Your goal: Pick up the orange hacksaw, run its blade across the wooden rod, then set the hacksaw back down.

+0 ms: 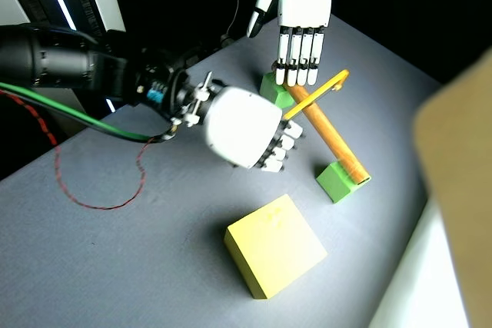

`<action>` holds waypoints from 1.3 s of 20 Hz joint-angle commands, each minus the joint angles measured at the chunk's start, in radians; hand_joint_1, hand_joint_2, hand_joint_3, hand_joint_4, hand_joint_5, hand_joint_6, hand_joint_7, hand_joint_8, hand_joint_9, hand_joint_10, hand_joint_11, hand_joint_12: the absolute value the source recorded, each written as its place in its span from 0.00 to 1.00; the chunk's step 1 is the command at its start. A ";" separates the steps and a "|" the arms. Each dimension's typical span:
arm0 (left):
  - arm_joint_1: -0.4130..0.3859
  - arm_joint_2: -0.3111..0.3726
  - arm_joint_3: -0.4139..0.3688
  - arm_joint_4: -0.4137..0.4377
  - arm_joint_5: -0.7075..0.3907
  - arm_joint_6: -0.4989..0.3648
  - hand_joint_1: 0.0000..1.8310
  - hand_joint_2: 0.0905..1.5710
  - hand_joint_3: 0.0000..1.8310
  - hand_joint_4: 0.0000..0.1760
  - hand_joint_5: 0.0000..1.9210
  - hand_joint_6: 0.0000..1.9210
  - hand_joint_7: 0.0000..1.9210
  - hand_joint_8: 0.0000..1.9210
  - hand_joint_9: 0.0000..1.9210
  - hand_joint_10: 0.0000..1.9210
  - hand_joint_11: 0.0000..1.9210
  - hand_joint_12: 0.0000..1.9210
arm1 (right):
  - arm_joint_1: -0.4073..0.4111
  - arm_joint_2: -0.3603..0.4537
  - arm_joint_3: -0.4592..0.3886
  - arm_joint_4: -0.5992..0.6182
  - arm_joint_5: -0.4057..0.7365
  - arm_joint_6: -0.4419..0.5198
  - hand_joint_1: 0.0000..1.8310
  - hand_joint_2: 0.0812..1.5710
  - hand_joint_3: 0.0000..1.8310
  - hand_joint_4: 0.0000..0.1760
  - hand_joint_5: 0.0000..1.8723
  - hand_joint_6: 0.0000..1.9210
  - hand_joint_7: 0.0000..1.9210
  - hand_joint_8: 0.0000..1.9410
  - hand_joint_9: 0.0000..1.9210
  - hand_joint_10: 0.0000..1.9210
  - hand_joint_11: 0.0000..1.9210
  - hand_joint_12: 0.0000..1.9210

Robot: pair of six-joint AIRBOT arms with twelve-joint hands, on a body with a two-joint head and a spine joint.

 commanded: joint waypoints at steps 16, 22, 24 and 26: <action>-0.010 -0.001 0.009 -0.017 -0.009 -0.002 0.00 0.75 0.00 0.00 0.00 0.00 0.00 0.00 0.00 0.00 0.01 0.02 | -0.066 0.350 -0.264 -0.101 0.121 0.035 0.68 0.71 0.00 0.00 0.45 0.54 0.54 0.56 0.55 0.40 0.42 0.67; -0.010 -0.001 0.008 -0.017 -0.009 -0.002 0.00 0.76 0.00 0.00 0.00 0.00 0.00 0.00 0.00 0.00 0.00 0.02 | -0.198 0.309 -0.249 -0.183 0.208 0.168 0.74 0.69 0.00 0.00 0.46 0.51 0.55 0.47 0.54 0.57 0.42 0.64; -0.011 -0.001 0.008 -0.017 -0.009 -0.002 0.00 0.75 0.00 0.00 0.01 0.00 0.00 0.00 0.00 0.00 0.01 0.02 | -0.218 0.277 -0.225 -0.205 0.220 0.193 0.75 0.69 0.00 0.00 0.46 0.50 0.52 0.49 0.53 0.62 0.43 0.61; -0.013 -0.002 0.009 -0.017 -0.009 -0.002 0.00 0.75 0.00 0.00 0.00 0.00 0.00 0.00 0.00 0.00 0.00 0.02 | -0.234 0.245 -0.198 -0.223 0.218 0.199 0.75 0.72 0.00 0.00 0.42 0.57 0.48 0.55 0.48 0.67 0.41 0.61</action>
